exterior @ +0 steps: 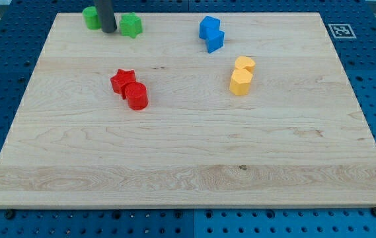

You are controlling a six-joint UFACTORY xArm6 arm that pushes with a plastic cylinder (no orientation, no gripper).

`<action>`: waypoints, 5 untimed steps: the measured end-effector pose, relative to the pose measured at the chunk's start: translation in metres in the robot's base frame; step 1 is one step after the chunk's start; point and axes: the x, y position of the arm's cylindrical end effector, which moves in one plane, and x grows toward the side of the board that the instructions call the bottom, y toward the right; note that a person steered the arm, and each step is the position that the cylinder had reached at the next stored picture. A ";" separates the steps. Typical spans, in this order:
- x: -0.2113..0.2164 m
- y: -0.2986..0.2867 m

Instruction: Move the green circle left to the green star

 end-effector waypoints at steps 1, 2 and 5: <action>0.019 -0.017; 0.008 -0.054; -0.066 -0.090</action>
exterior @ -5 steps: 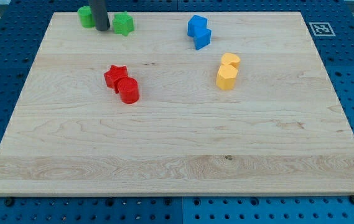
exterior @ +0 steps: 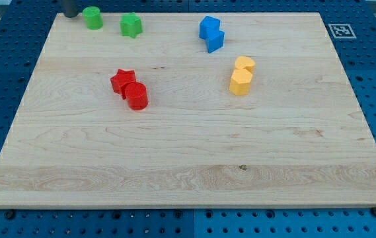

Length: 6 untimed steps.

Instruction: Move the green circle left to the green star

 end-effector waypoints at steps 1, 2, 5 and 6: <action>0.001 0.015; 0.000 0.026; 0.001 0.033; 0.001 0.041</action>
